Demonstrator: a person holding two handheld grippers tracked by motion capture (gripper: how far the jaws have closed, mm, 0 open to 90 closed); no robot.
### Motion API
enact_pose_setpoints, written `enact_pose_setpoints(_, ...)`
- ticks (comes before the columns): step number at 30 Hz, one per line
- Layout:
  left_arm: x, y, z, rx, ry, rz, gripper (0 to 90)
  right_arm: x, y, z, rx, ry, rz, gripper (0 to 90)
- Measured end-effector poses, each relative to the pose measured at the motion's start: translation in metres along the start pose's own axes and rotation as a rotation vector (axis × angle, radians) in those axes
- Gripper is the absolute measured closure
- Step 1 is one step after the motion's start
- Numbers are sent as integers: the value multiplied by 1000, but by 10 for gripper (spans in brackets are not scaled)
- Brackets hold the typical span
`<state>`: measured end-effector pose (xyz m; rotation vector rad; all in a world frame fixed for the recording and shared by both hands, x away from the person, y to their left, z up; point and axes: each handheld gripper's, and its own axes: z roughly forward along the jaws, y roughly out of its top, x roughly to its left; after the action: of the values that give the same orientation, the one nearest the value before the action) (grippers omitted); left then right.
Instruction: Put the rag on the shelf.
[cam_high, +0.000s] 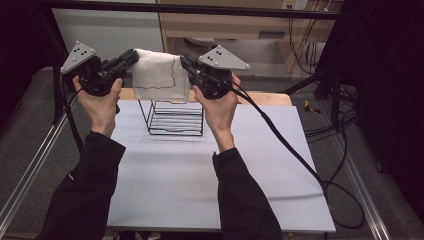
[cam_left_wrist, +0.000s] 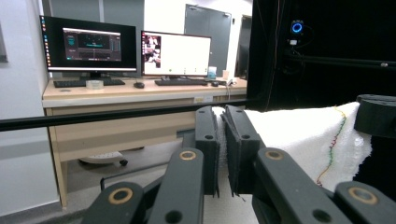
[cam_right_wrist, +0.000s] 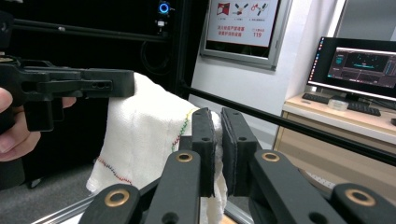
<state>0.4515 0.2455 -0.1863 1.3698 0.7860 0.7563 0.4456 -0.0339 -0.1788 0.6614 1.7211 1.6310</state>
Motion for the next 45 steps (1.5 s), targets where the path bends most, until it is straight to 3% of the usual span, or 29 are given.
enact_pose_setpoints(23,14,22,21,-31,11,-24,842,-16,25,22,-22,-22,-4,848)
enact_pose_setpoints(27,15,27,26,-30,16,-12,841,-20,29,25,-27,-25,-5,848)
enact_pose_setpoints(45,28,26,53,0,47,3,842,-40,26,49,-17,-24,6,847)
